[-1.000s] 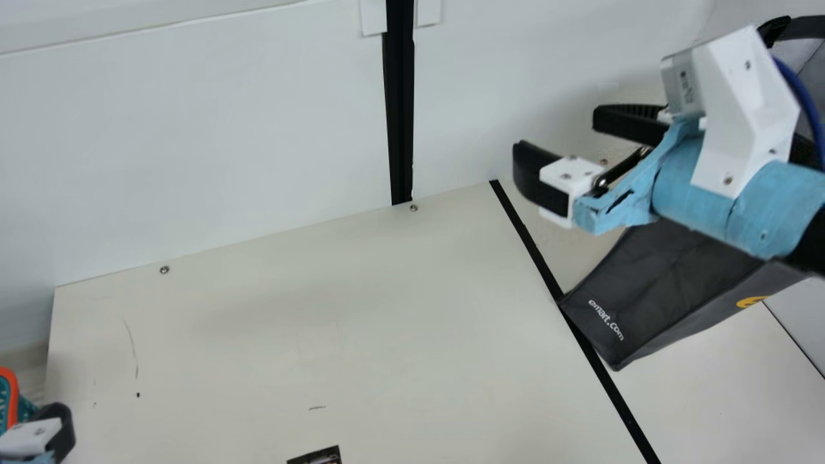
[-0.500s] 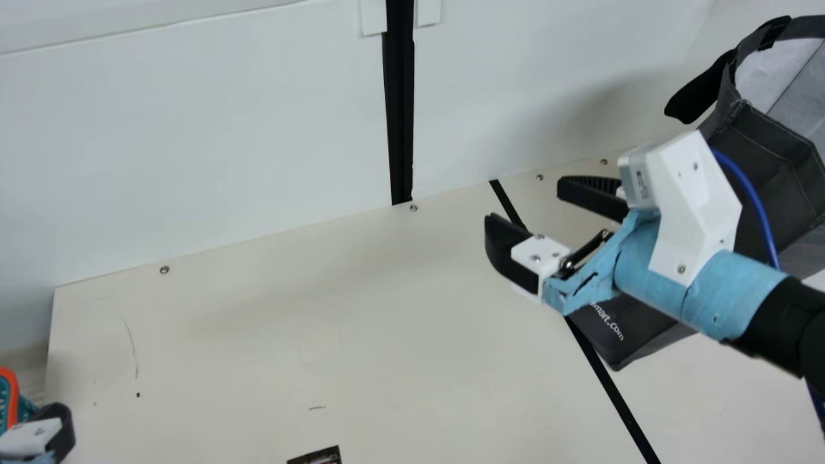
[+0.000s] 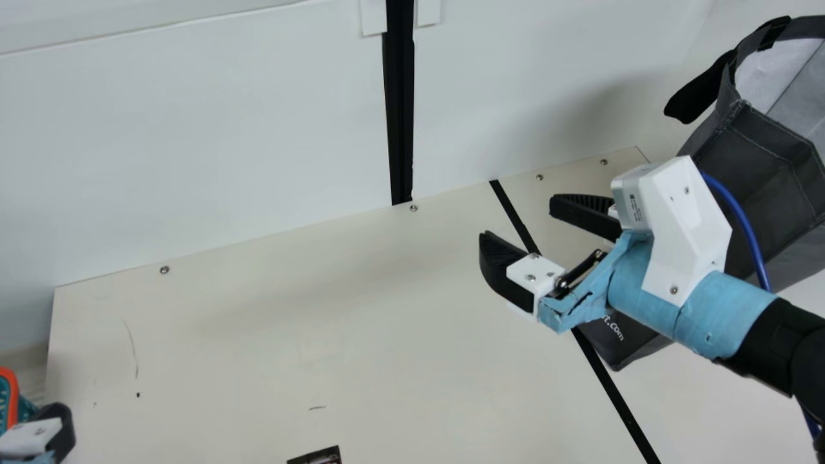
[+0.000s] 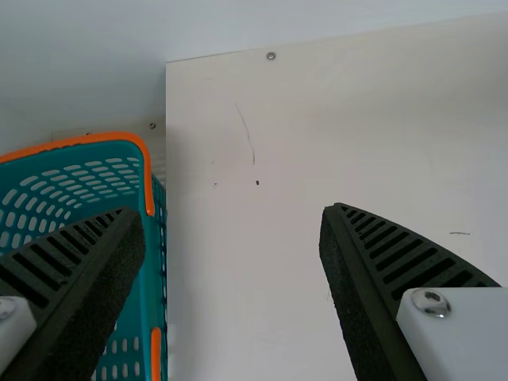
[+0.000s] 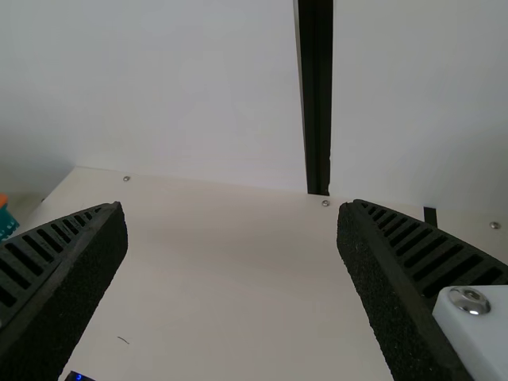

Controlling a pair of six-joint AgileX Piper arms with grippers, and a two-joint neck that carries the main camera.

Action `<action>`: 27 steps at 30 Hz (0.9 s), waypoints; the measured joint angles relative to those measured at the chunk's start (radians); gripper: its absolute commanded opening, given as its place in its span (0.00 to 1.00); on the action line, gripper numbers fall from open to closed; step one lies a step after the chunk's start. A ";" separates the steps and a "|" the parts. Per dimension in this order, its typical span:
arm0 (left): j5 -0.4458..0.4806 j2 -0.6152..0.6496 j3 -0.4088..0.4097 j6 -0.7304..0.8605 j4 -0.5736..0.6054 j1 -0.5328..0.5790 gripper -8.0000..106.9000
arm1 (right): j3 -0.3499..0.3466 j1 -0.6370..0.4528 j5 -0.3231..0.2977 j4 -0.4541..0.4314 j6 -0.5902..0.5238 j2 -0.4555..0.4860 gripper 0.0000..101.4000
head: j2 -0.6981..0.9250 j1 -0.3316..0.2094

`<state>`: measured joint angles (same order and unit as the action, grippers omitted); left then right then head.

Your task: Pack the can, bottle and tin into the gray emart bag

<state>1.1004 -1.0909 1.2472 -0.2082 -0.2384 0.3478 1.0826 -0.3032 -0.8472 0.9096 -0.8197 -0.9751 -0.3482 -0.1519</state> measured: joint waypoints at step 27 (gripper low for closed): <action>0.000 0.000 0.000 0.000 0.000 0.000 0.85 | 0.000 0.000 0.001 0.000 0.000 0.000 0.90 | 0.000 0.000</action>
<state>1.1004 -1.0909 1.2472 -0.2082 -0.2384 0.3478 1.0826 -0.3032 -0.8465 0.9096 -0.8197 -0.9751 -0.3482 -0.1519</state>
